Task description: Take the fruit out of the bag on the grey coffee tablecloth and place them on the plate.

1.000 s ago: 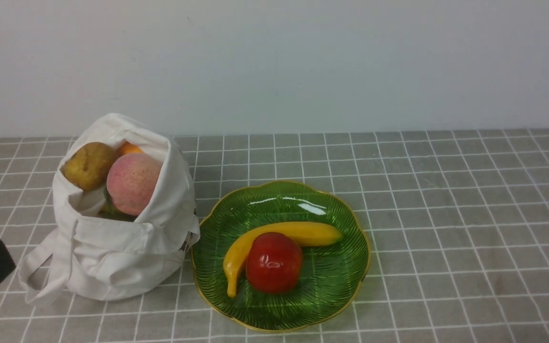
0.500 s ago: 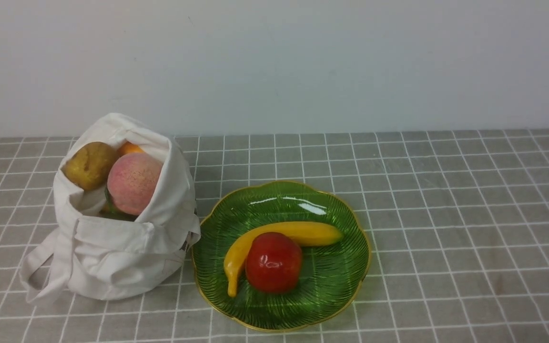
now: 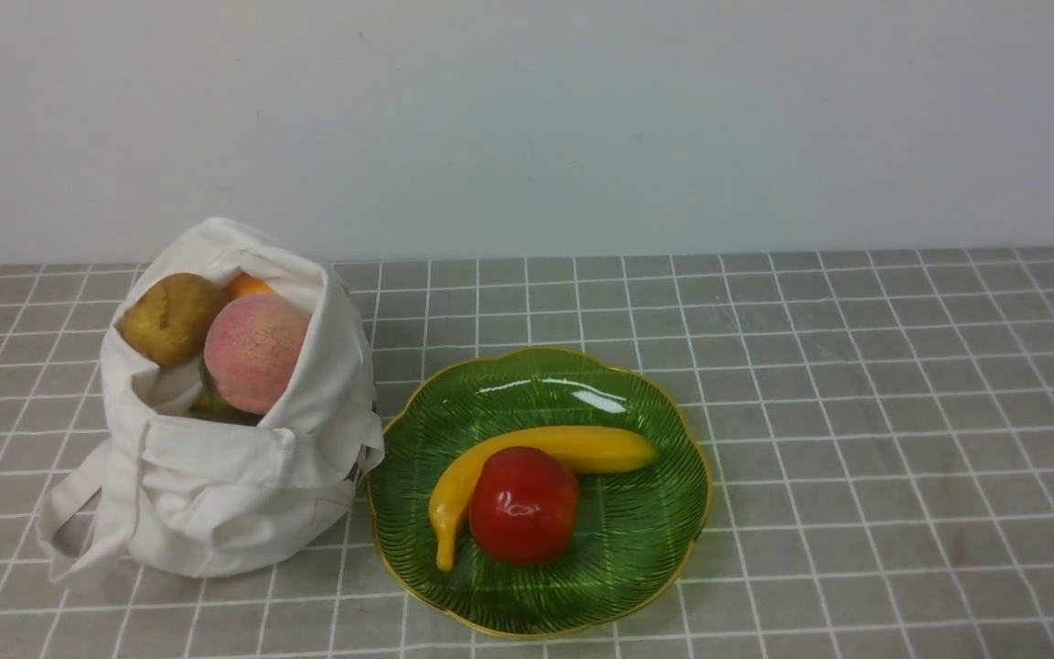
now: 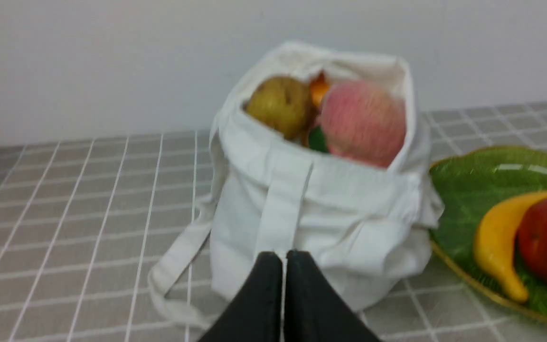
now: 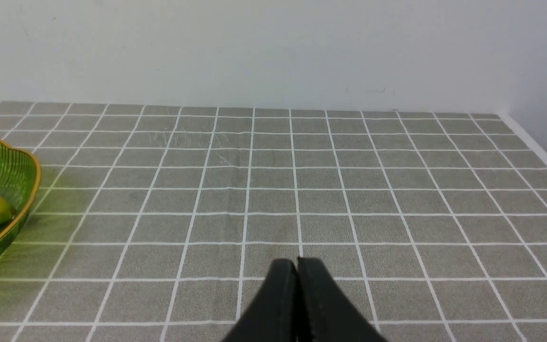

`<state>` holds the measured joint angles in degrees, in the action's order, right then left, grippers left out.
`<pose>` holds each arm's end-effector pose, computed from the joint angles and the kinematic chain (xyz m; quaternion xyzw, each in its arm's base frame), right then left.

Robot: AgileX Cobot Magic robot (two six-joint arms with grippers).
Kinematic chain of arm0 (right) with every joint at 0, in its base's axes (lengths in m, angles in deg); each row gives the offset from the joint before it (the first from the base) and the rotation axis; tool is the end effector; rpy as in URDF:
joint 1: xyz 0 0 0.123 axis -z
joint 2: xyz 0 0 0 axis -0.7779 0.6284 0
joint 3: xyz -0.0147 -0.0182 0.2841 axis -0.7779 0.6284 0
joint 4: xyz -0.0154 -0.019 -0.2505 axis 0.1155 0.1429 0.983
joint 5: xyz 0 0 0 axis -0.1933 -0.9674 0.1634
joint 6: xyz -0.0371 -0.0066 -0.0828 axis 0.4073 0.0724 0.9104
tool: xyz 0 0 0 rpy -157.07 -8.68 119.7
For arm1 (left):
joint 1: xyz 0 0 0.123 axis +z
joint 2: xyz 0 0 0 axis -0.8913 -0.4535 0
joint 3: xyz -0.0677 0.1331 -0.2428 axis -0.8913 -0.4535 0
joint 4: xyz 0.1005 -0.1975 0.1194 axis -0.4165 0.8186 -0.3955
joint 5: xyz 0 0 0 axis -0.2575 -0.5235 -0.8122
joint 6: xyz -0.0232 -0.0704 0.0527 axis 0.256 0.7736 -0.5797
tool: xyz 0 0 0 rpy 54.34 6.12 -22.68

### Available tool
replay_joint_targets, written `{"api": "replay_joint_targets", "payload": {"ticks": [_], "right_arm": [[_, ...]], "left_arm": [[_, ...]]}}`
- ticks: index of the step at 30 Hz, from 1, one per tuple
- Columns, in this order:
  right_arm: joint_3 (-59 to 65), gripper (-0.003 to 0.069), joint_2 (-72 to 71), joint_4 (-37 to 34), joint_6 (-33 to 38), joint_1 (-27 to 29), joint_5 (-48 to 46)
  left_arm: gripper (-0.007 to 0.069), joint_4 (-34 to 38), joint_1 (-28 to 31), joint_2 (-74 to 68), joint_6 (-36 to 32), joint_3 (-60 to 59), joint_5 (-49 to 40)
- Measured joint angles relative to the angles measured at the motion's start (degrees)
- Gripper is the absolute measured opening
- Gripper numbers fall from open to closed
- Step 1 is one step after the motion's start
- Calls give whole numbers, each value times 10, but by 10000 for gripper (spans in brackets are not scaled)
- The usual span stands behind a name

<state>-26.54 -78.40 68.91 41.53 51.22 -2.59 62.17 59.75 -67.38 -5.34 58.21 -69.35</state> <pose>0.0527 -0.0035 0.1732 -0.0013 0.7981 -0.0258 0.6020 0.0443 -0.0025 0.2274 0.0392 0.7888 -0.0047 0.6134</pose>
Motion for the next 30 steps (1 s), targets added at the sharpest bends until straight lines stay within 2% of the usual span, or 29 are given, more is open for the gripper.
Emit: {"api": "replay_joint_targets", "payload": {"ticks": [7, 12, 30], "right_arm": [[0, -15, 0, 0, 0, 0, -1], [0, -15, 0, 0, 0, 0, -1], [0, -15, 0, 0, 0, 0, -1]], "left_arm": [[-8, -4, 2, 18, 2, -109, 20], [-8, -3, 2, 18, 3, -117, 61], [-8, -3, 2, 18, 3, -117, 63]]}}
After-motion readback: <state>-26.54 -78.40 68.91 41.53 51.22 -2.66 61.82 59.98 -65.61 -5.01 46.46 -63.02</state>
